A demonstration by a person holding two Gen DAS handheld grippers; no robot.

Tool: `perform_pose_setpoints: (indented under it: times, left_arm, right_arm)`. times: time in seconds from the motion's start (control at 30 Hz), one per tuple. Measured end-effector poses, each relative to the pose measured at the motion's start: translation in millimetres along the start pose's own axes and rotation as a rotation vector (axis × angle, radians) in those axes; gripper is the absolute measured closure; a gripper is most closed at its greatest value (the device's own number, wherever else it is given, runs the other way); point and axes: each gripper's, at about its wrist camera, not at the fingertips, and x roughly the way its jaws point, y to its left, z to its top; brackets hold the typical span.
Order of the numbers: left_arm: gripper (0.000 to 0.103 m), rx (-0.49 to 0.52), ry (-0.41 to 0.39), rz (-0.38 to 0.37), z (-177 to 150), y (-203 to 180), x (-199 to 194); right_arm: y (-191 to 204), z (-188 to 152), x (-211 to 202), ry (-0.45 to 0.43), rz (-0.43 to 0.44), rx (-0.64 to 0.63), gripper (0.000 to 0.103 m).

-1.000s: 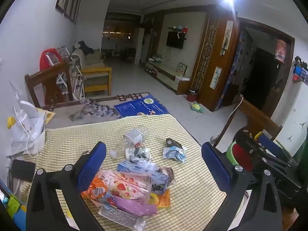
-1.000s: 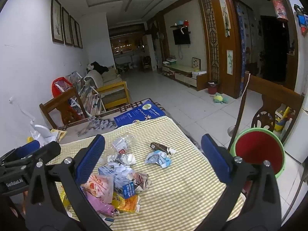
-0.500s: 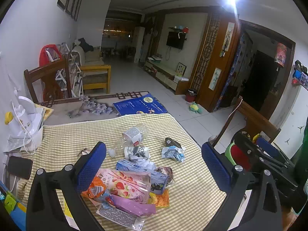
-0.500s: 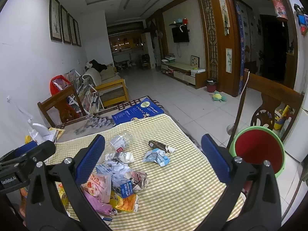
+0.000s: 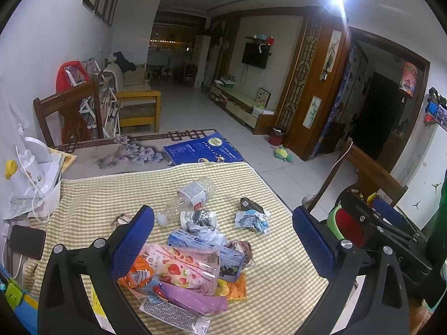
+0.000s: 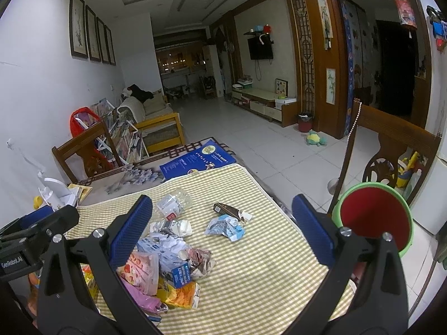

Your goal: Collect trash

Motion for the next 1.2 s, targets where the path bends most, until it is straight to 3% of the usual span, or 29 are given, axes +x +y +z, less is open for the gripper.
perform_pose_setpoints:
  times: [1.2]
  left_arm:
    - [0.008,-0.016,0.026,-0.015,-1.1,0.3,7.8]
  right_arm:
    - [-7.2,-3.6,4.1,0.011,-0.011,0.009,0.005]
